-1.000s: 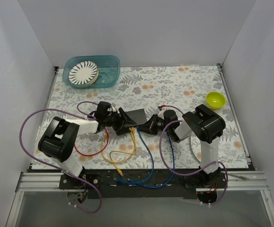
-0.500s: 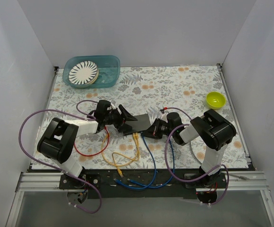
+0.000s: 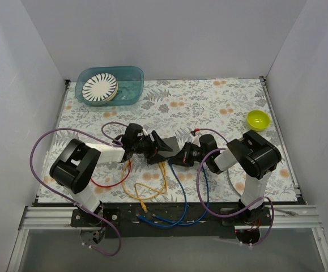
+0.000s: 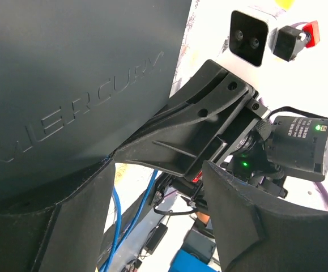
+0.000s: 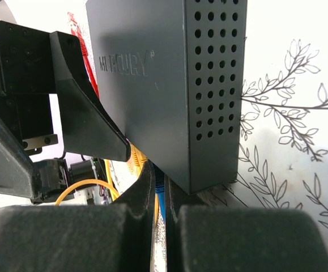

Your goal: Pull the plug from the switch port

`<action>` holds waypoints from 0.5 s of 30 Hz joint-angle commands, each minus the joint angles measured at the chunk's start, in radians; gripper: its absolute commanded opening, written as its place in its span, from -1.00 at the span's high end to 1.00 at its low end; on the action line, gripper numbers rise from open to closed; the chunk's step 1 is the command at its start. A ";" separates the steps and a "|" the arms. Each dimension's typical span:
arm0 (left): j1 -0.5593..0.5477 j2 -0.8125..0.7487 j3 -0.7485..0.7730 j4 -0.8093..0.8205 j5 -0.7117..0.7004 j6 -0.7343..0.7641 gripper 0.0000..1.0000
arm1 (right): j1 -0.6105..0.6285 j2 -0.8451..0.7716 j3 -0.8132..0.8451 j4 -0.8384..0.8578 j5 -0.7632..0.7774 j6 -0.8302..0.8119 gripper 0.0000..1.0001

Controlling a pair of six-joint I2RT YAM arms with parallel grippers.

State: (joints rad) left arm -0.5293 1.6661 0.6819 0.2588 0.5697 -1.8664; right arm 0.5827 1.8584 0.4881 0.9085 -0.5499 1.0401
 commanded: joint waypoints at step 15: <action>0.080 -0.014 0.077 -0.111 -0.096 0.084 -0.28 | 0.008 -0.002 -0.117 0.029 0.010 0.087 0.49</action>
State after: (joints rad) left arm -0.4644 1.6676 0.7326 0.2005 0.5114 -1.8282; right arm 0.5846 1.8259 0.4000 0.9760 -0.5541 1.0874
